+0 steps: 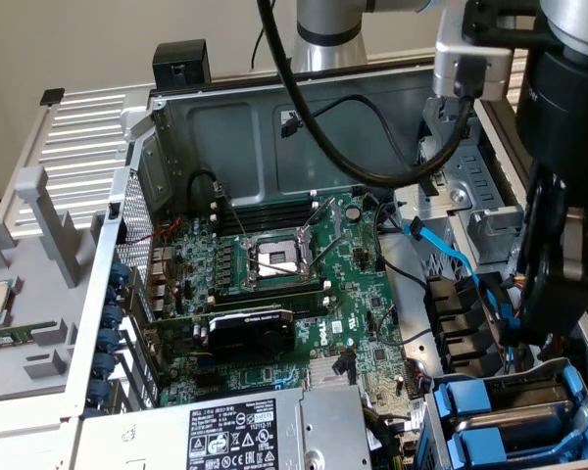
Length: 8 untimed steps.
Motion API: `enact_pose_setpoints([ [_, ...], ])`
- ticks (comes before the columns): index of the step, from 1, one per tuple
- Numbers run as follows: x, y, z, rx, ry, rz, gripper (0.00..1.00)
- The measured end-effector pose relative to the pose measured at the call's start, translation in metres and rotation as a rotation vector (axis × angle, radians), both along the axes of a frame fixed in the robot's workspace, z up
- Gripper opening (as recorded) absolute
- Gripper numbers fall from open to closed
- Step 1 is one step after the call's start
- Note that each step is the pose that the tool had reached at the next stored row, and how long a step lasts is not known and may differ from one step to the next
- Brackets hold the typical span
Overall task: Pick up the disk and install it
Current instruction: 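Insert the first disk wire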
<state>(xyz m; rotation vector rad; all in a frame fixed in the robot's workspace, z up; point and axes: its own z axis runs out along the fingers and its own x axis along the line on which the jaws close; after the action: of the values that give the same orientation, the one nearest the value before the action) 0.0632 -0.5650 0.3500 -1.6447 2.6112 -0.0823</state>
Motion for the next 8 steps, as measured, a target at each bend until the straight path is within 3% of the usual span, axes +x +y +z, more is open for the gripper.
enact_pose_setpoints([
  [3,-0.0012,0.0028,-0.0003,-0.0001,-0.0019,-0.005,0.59],
  [8,-0.0028,0.0029,-0.0020,-0.0001,-0.0020,-0.054,0.59],
])
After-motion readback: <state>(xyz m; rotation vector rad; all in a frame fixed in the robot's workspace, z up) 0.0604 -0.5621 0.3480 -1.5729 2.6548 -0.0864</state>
